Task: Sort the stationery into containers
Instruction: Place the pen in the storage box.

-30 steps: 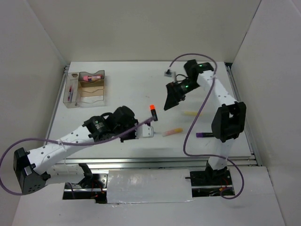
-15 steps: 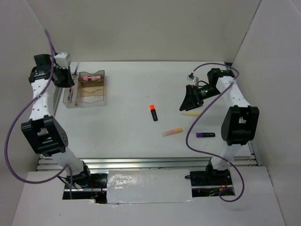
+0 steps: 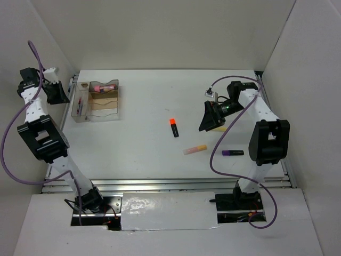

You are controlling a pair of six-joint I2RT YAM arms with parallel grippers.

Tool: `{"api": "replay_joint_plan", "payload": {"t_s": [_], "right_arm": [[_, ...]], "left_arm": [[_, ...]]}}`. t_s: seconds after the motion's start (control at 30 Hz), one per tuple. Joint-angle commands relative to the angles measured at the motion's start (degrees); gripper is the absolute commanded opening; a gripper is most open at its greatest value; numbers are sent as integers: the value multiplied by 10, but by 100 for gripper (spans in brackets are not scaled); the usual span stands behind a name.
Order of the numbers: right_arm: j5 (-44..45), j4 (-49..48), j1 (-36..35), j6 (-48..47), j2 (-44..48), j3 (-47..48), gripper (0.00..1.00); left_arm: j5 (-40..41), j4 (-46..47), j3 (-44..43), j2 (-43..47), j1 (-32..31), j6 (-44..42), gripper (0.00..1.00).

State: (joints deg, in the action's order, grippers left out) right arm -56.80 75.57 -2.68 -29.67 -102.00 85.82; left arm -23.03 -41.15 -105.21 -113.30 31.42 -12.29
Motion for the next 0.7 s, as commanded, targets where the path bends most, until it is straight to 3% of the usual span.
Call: {"api": "replay_joint_plan", "payload": {"t_s": [0.0,0.43,0.67], "right_arm": [[-3,-10,-5,2,12,-5,100],[-17,12,-7,-11,1,2,100],[-6,8,-11,-7,6,0,100]], "left_arm": [[-19,0,-22,-24,5,-20,0],[13,19,-29,-80,-31,-12,2],[17,23,-45,-107,-35,18,9]]}}
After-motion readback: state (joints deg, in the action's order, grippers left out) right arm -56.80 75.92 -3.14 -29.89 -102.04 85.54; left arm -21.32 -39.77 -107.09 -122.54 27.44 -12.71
